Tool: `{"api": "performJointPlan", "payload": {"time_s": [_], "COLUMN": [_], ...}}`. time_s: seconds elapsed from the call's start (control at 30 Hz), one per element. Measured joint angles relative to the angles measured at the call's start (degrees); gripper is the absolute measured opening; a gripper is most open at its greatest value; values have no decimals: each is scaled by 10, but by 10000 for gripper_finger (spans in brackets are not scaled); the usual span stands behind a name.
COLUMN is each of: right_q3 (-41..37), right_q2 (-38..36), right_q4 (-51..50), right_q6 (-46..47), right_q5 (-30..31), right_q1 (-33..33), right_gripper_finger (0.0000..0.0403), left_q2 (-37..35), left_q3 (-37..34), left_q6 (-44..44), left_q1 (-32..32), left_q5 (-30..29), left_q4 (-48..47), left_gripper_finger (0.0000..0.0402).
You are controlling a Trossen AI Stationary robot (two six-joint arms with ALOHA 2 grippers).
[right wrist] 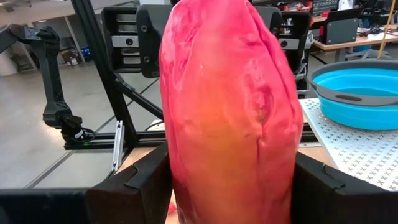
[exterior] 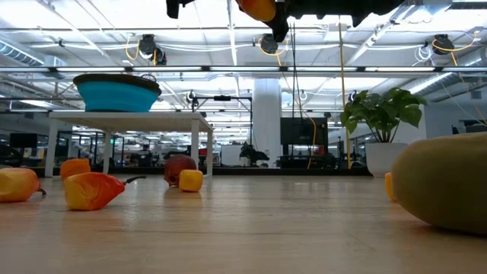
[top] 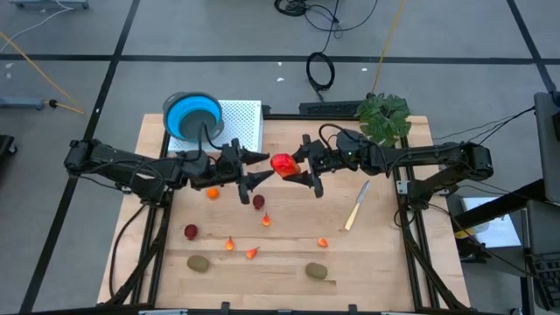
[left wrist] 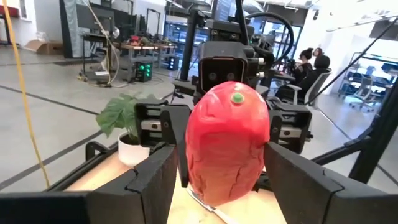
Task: Pick & Place Fruit
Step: Put the mango into the blue strainer bowl on the shelf
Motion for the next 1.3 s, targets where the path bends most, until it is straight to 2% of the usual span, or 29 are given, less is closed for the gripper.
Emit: {"api": "performJointPlan", "payload": {"time_s": [0.27, 0.4, 0.5, 0.77, 1.07, 1.3], "right_q3": [0, 0, 0, 0, 0, 0], "right_q2": [0, 0, 0, 3, 42, 43], "right_q4": [0, 0, 0, 7, 59, 62], "right_q6": [0, -1, -1, 0, 24, 26], "right_q5": [-3, -3, -3, -3, -3, -3], "right_q1": [0, 0, 0, 0, 5, 8], "right_gripper_finger": [224, 224, 224, 224, 224, 224], "left_q2": [0, 0, 0, 7, 48, 48], "left_q3": [0, 0, 0, 0, 0, 0], "left_q6": [-1, 3, 11, 34, 64, 42], "left_q1": [1, 1, 1, 1, 3, 21], "left_q5": [31, 32, 32, 32, 52, 53], "left_q4": [-11, -21, -20, -6, 64, 76], "left_gripper_finger": [240, 255, 283, 392, 380, 397]}}
